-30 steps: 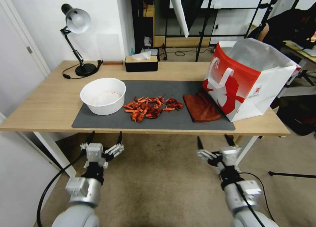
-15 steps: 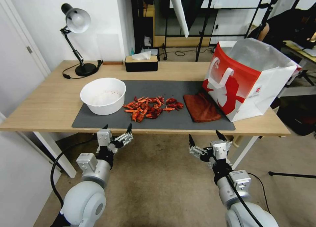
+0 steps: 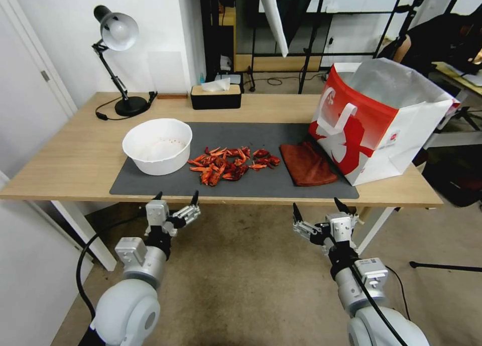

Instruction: Sweep shrimp from table into container with towel, then put container into takeout bag.

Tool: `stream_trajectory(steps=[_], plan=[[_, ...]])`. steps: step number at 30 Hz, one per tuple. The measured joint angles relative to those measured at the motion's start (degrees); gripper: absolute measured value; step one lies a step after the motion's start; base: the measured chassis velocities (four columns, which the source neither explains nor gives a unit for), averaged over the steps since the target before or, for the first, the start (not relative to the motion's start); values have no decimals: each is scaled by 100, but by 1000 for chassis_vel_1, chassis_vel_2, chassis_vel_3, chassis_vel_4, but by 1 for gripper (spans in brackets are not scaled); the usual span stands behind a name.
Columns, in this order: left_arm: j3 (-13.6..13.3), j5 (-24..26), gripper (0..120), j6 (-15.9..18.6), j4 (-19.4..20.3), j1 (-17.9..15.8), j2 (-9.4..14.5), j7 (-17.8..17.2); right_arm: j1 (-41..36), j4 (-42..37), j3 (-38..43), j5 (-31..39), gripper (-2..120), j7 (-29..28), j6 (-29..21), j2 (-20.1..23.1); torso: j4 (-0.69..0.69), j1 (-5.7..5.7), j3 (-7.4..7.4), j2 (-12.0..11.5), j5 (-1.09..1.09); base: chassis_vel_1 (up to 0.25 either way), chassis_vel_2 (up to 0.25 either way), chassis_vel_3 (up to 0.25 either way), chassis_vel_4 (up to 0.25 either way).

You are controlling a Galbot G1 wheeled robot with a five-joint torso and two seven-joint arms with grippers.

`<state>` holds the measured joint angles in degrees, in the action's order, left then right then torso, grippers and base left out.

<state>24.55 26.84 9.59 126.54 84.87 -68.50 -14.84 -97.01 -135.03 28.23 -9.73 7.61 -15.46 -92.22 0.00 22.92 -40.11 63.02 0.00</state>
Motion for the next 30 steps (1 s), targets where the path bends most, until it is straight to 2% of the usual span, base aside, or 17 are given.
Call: stream_trajectory(steps=[6,9,10,11,13,14,17,18,19,20,21,22,23,24,26,29,30], plan=[[381,500,100,-17,-287,-468,349,-129,23,-9,34,33,100,-5,-28,3,0,0,0,0,-2,0,0,0,0],[686,805,100,-108,-697,-874,803,223,48,20,31,30,100,-6,-35,4,-1,0,0,0,-2,0,0,0,0],[686,805,100,-108,-697,-874,803,223,48,20,31,30,100,-6,-35,4,-1,0,0,0,-2,0,0,0,0],[747,863,100,-133,-795,-973,928,379,50,24,24,24,100,-6,-35,5,0,0,0,0,-1,0,0,0,0],[896,1000,100,-226,-1099,-1274,1331,971,52,52,0,-17,100,-14,-32,5,0,1,0,0,-3,0,0,0,0],[896,1000,100,-226,-1099,-1274,1331,971,52,52,0,-17,100,-14,-32,5,0,1,0,0,-3,0,0,0,0],[975,1054,100,-282,-1435,-1661,1763,1731,45,85,-2,-53,100,-16,-12,6,-1,0,0,0,-2,0,0,0,0],[975,1054,100,-282,-1435,-1661,1763,1731,45,85,-2,-53,100,-16,-12,6,-1,0,0,0,-2,0,0,0,0],[957,970,100,-354,-1609,-1814,1905,2066,38,88,1,-61,100,-16,-6,6,-1,0,0,0,-2,0,0,0,0],[923,819,100,-546,-1845,-2010,2032,2599,29,90,5,-62,100,-15,7,6,-1,0,0,0,-1,0,0,0,0],[905,720,100,-621,-1962,-2112,2085,2875,25,92,8,-62,100,-13,20,8,-1,0,0,0,-3,0,0,0,0],[905,720,100,-621,-1962,-2112,2085,2875,25,92,8,-62,100,-13,20,8,-1,0,0,0,-3,0,0,0,0],[820,524,100,-737,-2212,-2359,2212,3389,21,104,24,-66,100,-5,79,6,1,0,0,0,-2,0,0,0,0],[718,472,100,-790,-2396,-2546,2317,3690,17,111,40,-72,100,1,107,6,2,1,0,0,-1,0,0,0,0],[688,464,100,-807,-2452,-2610,2345,3795,16,111,45,-73,100,1,112,7,0,1,0,0,-2,0,0,0,0],[566,103,100,-963,-2939,-3039,2533,4905,8,115,58,-80,100,17,131,8,0,1,0,0,-2,0,0,0,0],[566,103,100,-963,-2939,-3039,2533,4905,8,115,58,-80,100,17,131,8,0,1,0,0,-2,0,0,0,0]])
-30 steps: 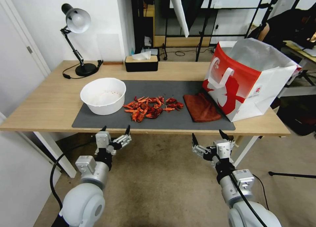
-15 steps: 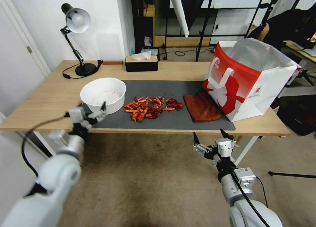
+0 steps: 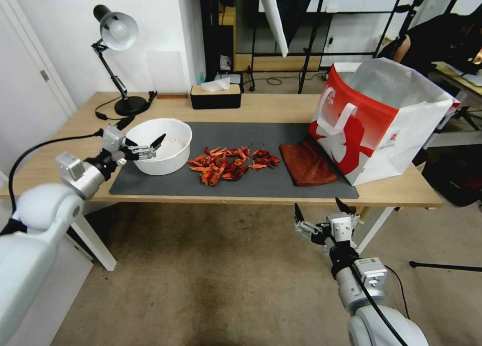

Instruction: Sweep shrimp from table into container with towel, then put container into takeout bag.

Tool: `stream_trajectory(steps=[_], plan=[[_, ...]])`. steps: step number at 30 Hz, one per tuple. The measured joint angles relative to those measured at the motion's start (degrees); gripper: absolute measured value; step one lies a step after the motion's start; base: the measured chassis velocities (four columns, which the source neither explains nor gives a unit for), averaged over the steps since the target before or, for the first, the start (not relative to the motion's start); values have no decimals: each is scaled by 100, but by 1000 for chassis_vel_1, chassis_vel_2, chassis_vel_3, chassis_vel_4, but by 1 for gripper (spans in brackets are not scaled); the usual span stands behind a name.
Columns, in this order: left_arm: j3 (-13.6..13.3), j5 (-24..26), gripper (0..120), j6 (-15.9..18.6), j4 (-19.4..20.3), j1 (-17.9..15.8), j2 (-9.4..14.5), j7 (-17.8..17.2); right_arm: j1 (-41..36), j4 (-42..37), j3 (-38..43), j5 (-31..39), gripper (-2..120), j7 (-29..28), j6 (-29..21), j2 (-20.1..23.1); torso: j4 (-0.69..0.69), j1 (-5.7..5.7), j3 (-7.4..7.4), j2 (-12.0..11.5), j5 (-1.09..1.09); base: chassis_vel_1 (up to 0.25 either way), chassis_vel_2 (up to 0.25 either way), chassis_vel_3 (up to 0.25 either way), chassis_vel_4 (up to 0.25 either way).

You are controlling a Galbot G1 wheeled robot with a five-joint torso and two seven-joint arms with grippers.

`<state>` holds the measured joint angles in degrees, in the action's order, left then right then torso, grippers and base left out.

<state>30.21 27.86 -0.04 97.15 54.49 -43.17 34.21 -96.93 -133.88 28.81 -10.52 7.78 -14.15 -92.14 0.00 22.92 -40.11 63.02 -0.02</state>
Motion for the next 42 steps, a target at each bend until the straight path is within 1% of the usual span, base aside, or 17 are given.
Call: stream_trajectory(steps=[2,3,5,6,8,9,12,16,18,20,22,23,26,31,34,41,42], plan=[[-57,-569,100,-233,-349,-338,169,1227,25,31,-20,-12,100,6,3,-1,-1,0,0,0,0,0,0,0,0],[-57,-569,100,-233,-349,-338,169,1227,25,31,-20,-12,100,6,3,-1,-1,0,0,0,0,0,0,0,0],[-93,-822,100,-355,-488,-548,252,1881,52,74,-50,-41,100,6,6,0,-1,0,0,0,1,0,0,0,0],[-93,-822,100,-355,-488,-548,252,1881,52,74,-50,-41,100,6,6,0,-1,0,0,0,1,0,0,0,0],[-135,-1044,100,-499,-611,-779,351,2540,96,137,-100,-67,100,6,8,0,0,0,0,1,0,0,0,0,0],[-135,-1044,100,-499,-611,-779,351,2540,96,137,-100,-67,100,6,8,0,0,0,0,1,0,0,0,0,0],[-192,-1102,100,-640,-736,-880,567,3070,227,255,-180,-73,100,12,5,0,0,0,0,2,1,0,0,0,0],[-231,-1121,100,-712,-823,-886,704,3178,325,345,-248,-71,100,27,-9,0,-3,0,0,1,1,0,0,0,0],[-433,-1162,100,-740,-1064,-1106,780,3260,354,396,-297,-76,100,40,-13,0,-3,0,0,2,0,0,0,0,0],[-495,-1197,100,-745,-1128,-1188,780,3281,353,402,-301,-82,100,43,-13,1,-2,0,0,2,0,0,0,0,0],[-829,-1371,100,-802,-1386,-1574,775,3398,338,406,-304,-99,100,50,-9,1,2,0,0,1,1,0,0,0,0],[-829,-1371,100,-802,-1386,-1574,775,3398,338,406,-304,-99,100,50,-9,1,2,0,0,1,1,0,0,0,0],[-1203,-1543,100,-889,-1613,-1989,733,3495,329,409,-282,-106,100,53,-7,1,-1,0,0,1,0,0,0,0,0],[-1524,-1831,100,-1003,-1837,-2406,659,3659,328,411,-274,-117,100,54,-7,0,0,0,-1,1,2,0,0,0,0],[-1977,-2024,100,-1104,-2092,-2838,630,3776,328,419,-276,-140,100,54,-7,1,-1,0,0,0,2,0,0,0,0],[-2383,-2338,100,-1314,-2294,-3238,606,3904,327,426,-276,-164,100,54,-8,1,1,0,-1,0,2,0,0,0,0],[-2588,-2457,100,-1376,-2355,-3419,601,3924,326,430,-275,-168,100,54,-7,1,-1,0,-1,0,2,0,0,0,0]])
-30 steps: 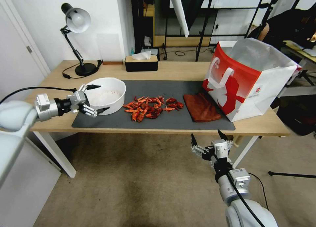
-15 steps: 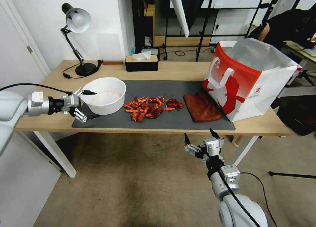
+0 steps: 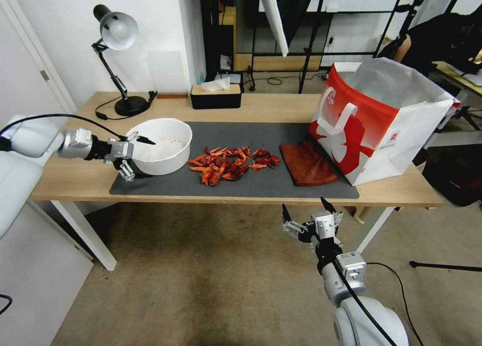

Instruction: Sweep shrimp from table into container with towel, then put container into takeout bag.

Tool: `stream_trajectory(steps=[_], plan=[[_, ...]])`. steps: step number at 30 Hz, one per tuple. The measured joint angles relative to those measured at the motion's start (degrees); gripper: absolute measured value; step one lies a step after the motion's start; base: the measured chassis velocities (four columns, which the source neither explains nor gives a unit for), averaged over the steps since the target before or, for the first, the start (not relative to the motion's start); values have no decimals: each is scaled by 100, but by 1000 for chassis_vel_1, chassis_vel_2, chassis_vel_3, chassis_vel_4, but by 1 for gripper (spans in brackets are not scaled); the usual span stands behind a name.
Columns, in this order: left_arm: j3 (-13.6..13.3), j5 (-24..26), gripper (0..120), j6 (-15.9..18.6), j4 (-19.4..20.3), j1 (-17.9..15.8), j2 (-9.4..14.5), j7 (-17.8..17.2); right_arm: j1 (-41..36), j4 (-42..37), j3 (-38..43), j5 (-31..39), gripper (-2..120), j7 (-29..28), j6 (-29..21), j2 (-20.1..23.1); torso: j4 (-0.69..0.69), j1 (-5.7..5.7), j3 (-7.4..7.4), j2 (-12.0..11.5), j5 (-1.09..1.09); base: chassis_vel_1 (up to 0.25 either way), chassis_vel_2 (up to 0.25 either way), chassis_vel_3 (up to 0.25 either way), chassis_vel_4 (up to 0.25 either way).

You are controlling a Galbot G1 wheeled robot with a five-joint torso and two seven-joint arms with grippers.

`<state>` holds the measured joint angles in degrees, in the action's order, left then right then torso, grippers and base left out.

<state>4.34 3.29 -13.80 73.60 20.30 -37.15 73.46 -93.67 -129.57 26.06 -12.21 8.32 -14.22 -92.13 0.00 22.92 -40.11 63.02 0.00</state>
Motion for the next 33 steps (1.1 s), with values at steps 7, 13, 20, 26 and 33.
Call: stream_trajectory(steps=[7,13,20,26,33], plan=[[-704,-418,100,-235,-453,-865,-233,618,-7,39,-9,-29,100,-4,16,0,0,-1,0,0,0,0,0,0,0],[-952,-754,100,-489,-726,-1185,-381,683,-21,56,-9,-35,100,-10,33,0,0,0,0,0,0,0,0,0,0],[-1059,-1034,93,-599,-860,-1282,-521,784,-28,69,12,-36,100,-19,55,0,0,-1,0,0,0,0,0,0,0],[-1128,-1232,68,-702,-920,-1321,-584,827,-29,100,23,-36,100,-21,71,0,0,-1,1,0,0,0,0,0,0],[-1205,-1255,45,-754,-933,-1411,-587,948,-30,114,6,-49,100,-21,88,0,0,0,1,0,0,0,0,0,0]])
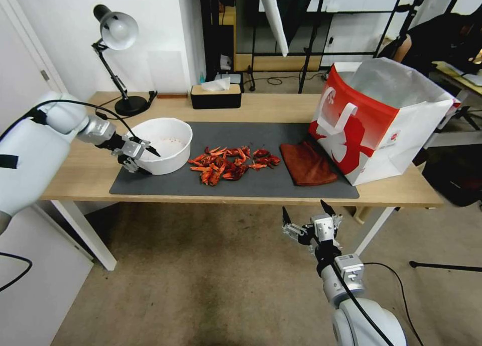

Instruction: Sweep shrimp from table into container with towel, then put container into takeout bag.

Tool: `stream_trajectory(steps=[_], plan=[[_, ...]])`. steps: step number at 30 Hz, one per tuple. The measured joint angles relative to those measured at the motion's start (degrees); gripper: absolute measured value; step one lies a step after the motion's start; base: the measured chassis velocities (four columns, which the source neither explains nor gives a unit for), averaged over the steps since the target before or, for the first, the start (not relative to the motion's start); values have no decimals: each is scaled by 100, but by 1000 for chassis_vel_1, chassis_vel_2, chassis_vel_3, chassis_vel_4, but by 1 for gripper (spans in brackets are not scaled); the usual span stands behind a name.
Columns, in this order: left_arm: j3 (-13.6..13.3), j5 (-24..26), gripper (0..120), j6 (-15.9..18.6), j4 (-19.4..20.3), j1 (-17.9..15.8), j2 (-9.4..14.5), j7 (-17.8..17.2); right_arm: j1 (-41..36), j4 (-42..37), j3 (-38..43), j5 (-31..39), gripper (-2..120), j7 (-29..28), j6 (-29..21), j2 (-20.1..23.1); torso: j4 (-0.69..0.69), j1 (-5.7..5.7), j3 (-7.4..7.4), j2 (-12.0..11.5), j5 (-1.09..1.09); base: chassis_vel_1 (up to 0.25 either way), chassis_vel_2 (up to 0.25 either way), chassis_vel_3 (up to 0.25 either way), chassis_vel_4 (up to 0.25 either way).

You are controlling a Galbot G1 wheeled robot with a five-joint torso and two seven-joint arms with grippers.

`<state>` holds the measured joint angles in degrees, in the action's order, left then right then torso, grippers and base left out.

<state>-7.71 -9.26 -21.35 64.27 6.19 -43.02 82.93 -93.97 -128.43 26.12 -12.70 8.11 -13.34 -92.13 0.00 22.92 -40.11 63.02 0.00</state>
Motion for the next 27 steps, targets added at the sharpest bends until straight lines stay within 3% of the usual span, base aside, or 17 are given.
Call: stream_trajectory(steps=[4,8,9,12,23,26,27], plan=[[-20,4,26,-19,-4,-8,-2,79,-8,2,8,-3,100,0,9,0,0,0,0,0,0,0,0,0,0],[-20,5,16,-26,1,3,-5,95,-12,2,10,-3,100,0,12,0,0,0,0,0,0,0,0,0,0],[-20,4,6,-37,10,17,-8,127,-16,2,11,-6,100,1,20,0,0,0,0,0,0,0,0,0,0],[-21,5,0,-55,20,34,-9,148,-21,2,11,-9,100,4,25,0,0,0,0,0,0,0,0,0,0],[39,45,0,-256,21,124,57,55,-29,55,-2,5,100,85,31,0,0,0,0,0,-1,0,0,0,0],[226,71,0,-552,396,340,377,-225,-4,105,-15,-3,100,97,41,0,-1,0,0,0,0,0,0,0,0],[226,71,0,-552,396,340,377,-225,-4,105,-15,-3,100,97,41,0,-1,0,0,0,0,0,0,0,0]])
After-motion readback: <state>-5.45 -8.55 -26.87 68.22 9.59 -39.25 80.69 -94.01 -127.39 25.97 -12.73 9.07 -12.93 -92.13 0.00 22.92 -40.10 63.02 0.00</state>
